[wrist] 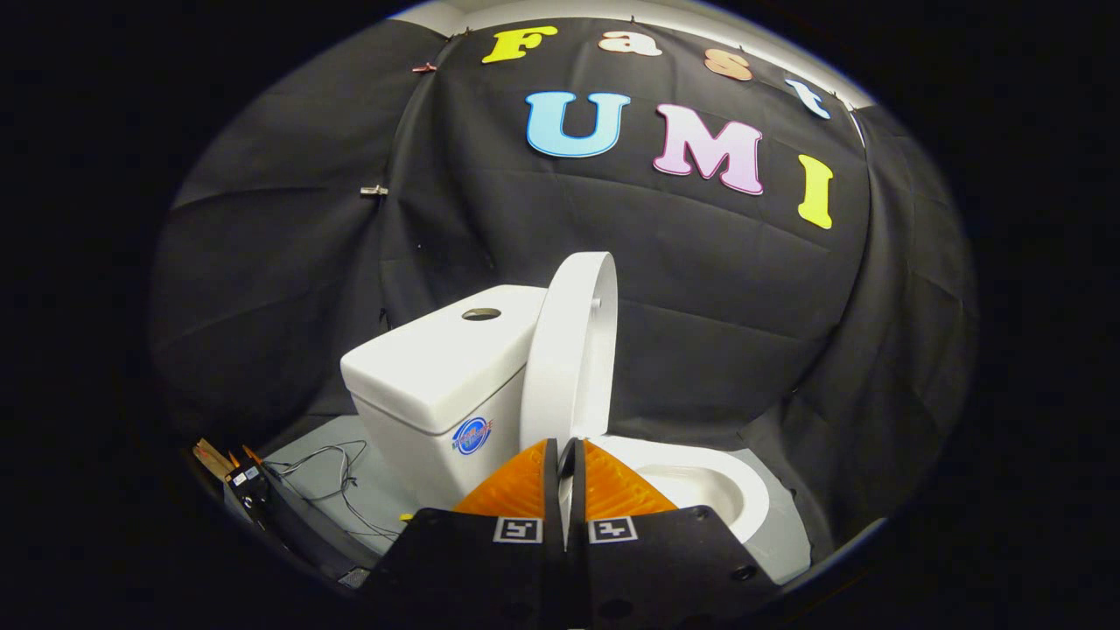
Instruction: Open the toilet lid.
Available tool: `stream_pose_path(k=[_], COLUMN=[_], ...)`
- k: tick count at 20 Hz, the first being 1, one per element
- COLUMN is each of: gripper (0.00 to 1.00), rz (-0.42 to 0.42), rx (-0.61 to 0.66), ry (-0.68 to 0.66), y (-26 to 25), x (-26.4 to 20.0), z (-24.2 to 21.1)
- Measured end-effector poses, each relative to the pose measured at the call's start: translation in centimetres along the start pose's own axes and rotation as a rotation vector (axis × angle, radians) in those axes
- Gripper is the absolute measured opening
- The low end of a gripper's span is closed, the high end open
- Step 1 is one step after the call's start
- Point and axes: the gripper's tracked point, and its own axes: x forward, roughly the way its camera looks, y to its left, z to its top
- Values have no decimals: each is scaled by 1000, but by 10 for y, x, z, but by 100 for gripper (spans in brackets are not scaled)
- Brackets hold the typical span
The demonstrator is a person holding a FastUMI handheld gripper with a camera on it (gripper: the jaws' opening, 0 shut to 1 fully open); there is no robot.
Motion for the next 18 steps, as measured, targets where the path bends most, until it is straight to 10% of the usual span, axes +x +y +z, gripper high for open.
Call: stream_pose_path(k=[18], gripper=[5], rz=[34], rx=[-26], ry=[-6], y=[21], x=[4], z=[0])
